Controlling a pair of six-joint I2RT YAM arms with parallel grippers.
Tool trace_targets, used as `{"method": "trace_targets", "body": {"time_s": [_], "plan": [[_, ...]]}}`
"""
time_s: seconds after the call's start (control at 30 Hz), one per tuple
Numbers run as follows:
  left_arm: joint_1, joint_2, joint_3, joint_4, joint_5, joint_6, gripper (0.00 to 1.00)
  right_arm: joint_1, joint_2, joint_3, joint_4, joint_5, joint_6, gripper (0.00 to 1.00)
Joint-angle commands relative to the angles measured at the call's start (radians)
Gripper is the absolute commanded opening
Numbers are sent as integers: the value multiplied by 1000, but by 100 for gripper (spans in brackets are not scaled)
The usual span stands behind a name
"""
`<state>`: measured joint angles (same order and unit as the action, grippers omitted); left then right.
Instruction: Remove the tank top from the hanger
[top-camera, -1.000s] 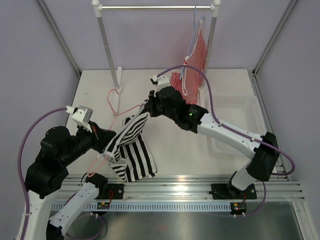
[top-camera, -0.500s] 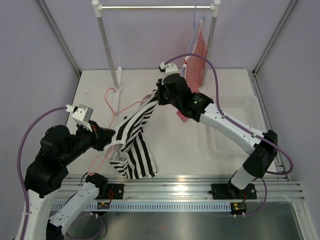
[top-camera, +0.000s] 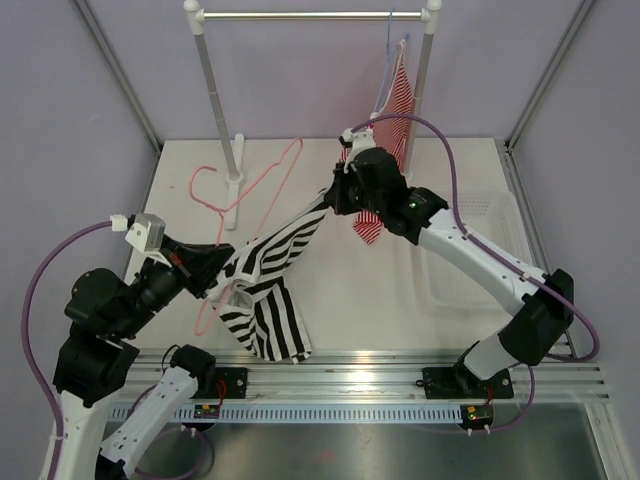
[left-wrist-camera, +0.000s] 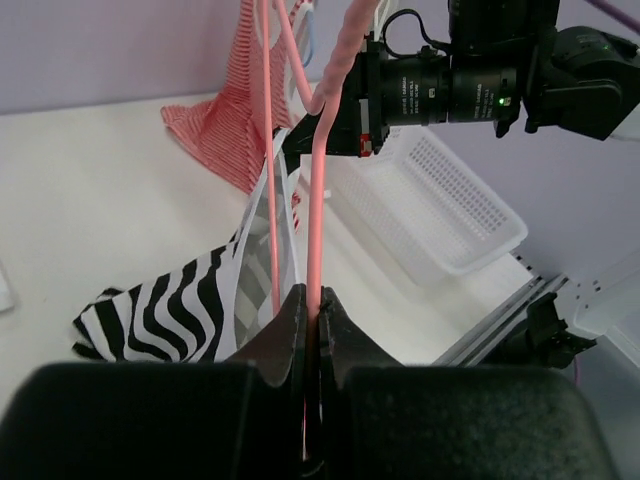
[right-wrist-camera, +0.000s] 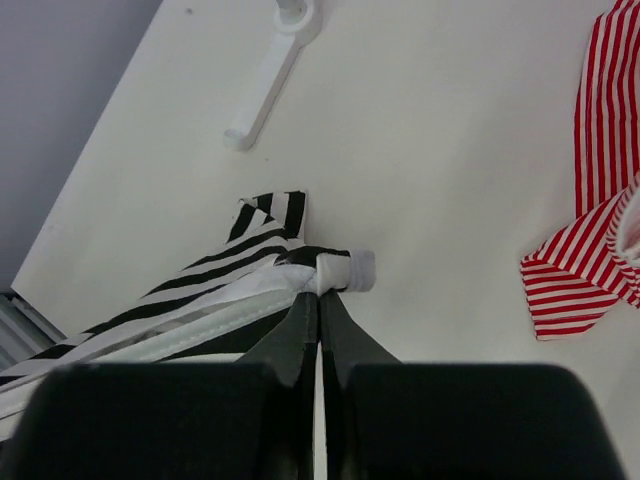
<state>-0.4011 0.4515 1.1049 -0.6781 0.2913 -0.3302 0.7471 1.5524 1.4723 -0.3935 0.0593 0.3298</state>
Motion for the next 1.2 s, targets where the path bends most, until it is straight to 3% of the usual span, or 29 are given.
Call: {"method": "trace_targets", "body": {"time_s": [0.0, 0.1, 0.2, 0.27, 0.4, 0.5, 0.63, 0.73, 0.97, 1.07, 1.17], "plan": [[-4, -7, -52, 352, 97, -70, 0, -49, -141, -23, 74, -31, -23, 0], [-4, 44, -122, 666, 131, -113, 0, -49, -260, -84, 126, -279, -21, 0], [-7, 142, -151, 867, 143, -138, 0, -48, -327, -107, 110, -522, -12, 0], [-15, 197, -137, 929, 134, -147, 0, -48, -348, -119, 52, -544, -21, 0], [-79, 288, -53, 1017, 91, -89, 0, -48, -477, -165, -71, -287, -70, 0], [-117, 341, -13, 1040, 51, -2, 9, -49, -540, -172, -151, -291, -98, 0], [-117, 369, 1, 1104, -71, 68, 0, -49, -601, -147, -287, -94, -121, 0], [-120, 355, -36, 1202, -170, 79, 0, -48, -627, -151, -408, 104, -103, 0], [-120, 293, -65, 1092, -242, 53, 0, -49, -634, -222, -341, -98, -52, 0], [-120, 201, -109, 978, -317, 60, 0, -48, -620, -219, -337, -114, -63, 0], [-120, 133, -109, 778, -372, 74, 0, -49, -586, -239, -323, -226, -77, 0]]}}
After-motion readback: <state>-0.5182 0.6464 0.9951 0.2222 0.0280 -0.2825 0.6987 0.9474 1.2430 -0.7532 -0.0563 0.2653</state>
